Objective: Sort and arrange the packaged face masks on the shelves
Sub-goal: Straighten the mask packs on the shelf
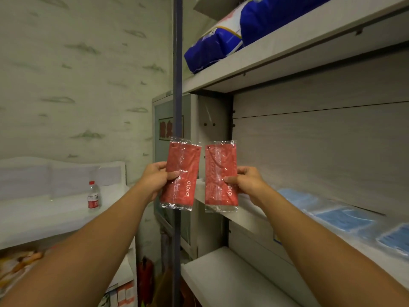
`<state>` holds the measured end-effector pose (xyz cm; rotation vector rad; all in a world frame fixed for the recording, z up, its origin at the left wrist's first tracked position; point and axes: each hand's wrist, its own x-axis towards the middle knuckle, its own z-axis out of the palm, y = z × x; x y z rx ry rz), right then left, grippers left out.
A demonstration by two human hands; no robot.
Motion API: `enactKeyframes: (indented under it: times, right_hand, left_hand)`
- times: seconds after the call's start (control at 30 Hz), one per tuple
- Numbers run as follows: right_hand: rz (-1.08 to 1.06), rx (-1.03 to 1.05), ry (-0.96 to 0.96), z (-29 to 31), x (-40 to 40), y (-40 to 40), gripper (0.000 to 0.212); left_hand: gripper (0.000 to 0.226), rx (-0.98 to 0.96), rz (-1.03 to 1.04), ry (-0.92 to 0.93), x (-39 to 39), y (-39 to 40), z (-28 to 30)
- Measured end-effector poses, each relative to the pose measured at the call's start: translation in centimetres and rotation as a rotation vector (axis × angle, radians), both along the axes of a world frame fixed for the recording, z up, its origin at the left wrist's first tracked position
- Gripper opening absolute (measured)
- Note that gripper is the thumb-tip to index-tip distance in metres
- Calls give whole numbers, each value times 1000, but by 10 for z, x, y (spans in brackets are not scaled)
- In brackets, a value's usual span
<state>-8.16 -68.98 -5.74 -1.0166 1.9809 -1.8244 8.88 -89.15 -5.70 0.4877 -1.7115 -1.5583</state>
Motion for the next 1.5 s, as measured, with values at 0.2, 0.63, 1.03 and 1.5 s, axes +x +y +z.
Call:
enactKeyframes:
  times: [0.2, 0.63, 1.03, 1.5]
  right_hand:
    - [-48, -7, 1, 3, 7, -58, 19]
    - [-234, -59, -21, -5, -2, -132, 15]
    - [-375, -44, 32, 13, -50, -134, 19]
    - [-497, -128, 56, 48, -133, -119, 25]
  left_hand:
    - [30, -16, -43, -17, -6, -59, 3]
    - [23, -5, -150, -42, -28, -158, -14]
    - [23, -7, -266, 13, -102, -181, -7]
    - [27, -64, -417, -22, -220, -170, 25]
